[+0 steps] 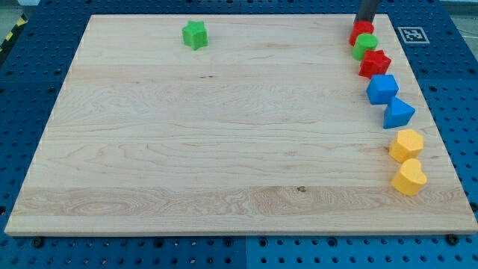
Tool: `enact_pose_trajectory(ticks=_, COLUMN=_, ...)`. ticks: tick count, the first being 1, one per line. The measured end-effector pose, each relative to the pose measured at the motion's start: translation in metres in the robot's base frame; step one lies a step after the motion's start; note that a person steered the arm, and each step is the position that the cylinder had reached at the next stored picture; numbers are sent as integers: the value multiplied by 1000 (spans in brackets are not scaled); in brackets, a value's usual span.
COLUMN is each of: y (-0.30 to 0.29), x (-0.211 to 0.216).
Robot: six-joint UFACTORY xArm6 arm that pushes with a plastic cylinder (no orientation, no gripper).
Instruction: Move the green star top of red circle
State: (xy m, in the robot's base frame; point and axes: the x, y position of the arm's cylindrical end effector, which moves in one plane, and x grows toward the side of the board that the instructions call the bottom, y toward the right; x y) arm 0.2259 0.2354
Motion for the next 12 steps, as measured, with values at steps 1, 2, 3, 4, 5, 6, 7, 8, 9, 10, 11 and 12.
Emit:
enact_pose_trajectory(ticks=1, y=-50, x=-10)
enact_pose_trajectory(ticks=2, y=-115, x=-3)
enact_pose_trajectory(ticks=3, y=-148, x=41)
enact_pose_trajectory(ticks=4, y=-190, x=84)
enact_pose_trajectory(ticks=5, y=-262, x=99)
enact_pose_trajectory(ticks=6, y=-308, x=86)
enact_pose_trajectory(ticks=7, y=-331, x=46)
enact_pose_trajectory(ticks=8, y=-360, x=41)
enact_pose_trajectory(ticks=9, y=-388, x=31)
enact_pose_trajectory(ticks=10, y=-383, x=12)
enact_pose_trajectory(ticks=11, y=-351, x=7)
enact_pose_trajectory(ticks=12, y=-319, x=7)
